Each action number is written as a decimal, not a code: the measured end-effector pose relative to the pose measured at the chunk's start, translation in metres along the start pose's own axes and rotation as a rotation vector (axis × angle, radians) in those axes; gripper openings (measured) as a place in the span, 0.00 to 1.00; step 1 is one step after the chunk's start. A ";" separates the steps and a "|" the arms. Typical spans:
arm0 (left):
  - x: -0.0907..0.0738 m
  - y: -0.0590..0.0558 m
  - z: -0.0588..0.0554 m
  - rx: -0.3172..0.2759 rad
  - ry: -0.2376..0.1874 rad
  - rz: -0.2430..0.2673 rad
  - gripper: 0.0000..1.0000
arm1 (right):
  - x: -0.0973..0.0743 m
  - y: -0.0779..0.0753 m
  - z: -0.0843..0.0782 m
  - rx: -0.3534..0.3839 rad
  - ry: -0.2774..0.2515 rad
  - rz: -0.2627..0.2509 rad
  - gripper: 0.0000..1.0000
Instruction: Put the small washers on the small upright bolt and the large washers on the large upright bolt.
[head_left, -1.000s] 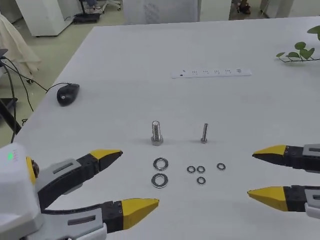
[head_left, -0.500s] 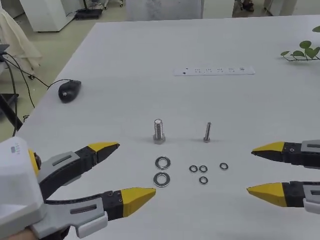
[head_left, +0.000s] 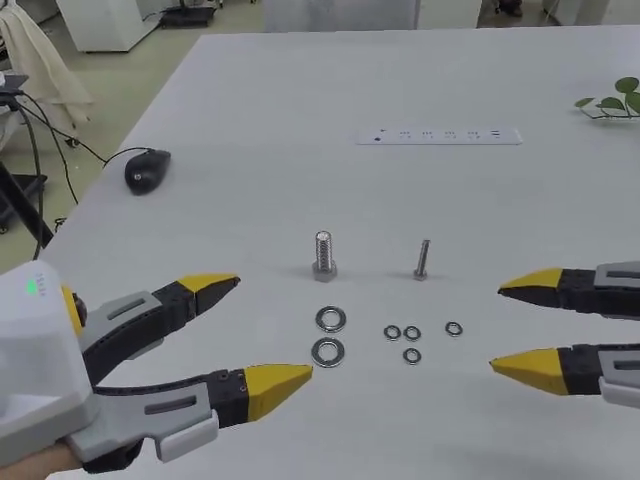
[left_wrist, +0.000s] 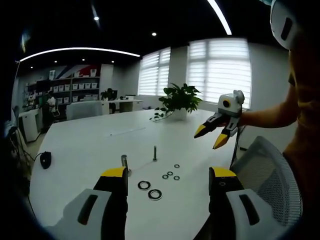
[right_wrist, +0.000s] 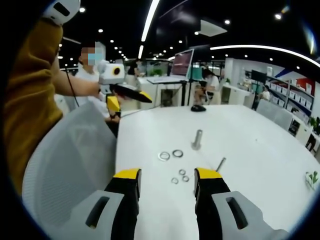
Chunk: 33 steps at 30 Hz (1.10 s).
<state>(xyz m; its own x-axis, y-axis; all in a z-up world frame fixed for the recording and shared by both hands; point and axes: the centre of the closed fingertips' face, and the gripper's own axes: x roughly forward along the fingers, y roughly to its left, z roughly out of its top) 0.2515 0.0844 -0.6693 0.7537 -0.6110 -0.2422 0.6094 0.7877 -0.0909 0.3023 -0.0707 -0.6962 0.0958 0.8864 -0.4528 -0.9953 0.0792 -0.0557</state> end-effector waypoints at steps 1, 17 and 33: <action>0.000 0.000 0.000 0.001 0.001 0.001 0.65 | 0.001 -0.001 -0.001 -0.004 0.004 0.003 0.45; 0.011 0.008 -0.015 -0.005 0.034 0.002 0.65 | 0.014 -0.018 -0.013 -0.041 0.085 0.063 0.45; 0.009 0.014 -0.018 -0.037 0.027 0.013 0.64 | 0.027 -0.043 -0.022 -0.098 0.213 0.141 0.45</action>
<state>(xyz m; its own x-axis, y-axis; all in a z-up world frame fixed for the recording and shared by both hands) 0.2624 0.0910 -0.6898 0.7542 -0.5988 -0.2695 0.5896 0.7982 -0.1233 0.3481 -0.0597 -0.7253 -0.0324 0.7690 -0.6384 -0.9940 -0.0915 -0.0598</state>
